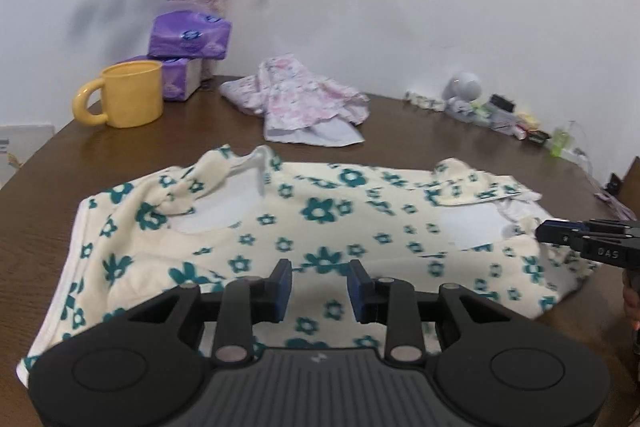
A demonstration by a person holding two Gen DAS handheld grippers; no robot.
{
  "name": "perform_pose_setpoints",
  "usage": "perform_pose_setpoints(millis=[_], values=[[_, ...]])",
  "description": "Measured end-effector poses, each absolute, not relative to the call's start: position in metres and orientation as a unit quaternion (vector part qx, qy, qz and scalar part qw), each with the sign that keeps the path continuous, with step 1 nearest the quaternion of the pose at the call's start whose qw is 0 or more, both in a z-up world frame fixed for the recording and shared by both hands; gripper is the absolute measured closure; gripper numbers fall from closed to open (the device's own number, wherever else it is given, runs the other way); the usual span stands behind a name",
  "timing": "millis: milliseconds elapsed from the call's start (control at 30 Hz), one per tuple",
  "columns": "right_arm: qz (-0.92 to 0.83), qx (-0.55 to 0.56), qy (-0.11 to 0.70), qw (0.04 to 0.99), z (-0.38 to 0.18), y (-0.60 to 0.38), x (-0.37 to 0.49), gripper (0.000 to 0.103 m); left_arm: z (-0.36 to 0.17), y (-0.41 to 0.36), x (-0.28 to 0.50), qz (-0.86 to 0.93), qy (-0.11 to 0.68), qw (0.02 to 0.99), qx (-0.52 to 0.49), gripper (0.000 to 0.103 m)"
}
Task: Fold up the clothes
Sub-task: 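Close the right gripper on the shirt fabric beside the lining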
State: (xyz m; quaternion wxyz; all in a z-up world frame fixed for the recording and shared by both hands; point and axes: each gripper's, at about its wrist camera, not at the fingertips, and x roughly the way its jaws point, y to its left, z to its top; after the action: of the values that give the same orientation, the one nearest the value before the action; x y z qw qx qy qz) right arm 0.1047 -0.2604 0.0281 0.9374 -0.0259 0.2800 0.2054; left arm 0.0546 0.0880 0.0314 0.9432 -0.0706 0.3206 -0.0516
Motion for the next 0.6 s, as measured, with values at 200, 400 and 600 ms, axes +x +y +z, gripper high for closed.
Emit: perform_pose_setpoints(millis=[200, 400, 600], values=[[0.205, -0.035, 0.297, 0.932, 0.018, -0.254, 0.12, 0.087, 0.019, 0.106, 0.059, -0.037, 0.332, 0.937, -0.104, 0.077], [0.197, -0.015, 0.31, 0.93, 0.011, -0.263, 0.128, 0.087, 0.015, 0.118, 0.057, -0.032, 0.328, 0.935, -0.129, 0.089], [0.193, -0.018, 0.309, 0.931, 0.009, -0.262, 0.127, 0.087, 0.014, 0.121, 0.056, -0.027, 0.324, 0.935, -0.143, 0.092]])
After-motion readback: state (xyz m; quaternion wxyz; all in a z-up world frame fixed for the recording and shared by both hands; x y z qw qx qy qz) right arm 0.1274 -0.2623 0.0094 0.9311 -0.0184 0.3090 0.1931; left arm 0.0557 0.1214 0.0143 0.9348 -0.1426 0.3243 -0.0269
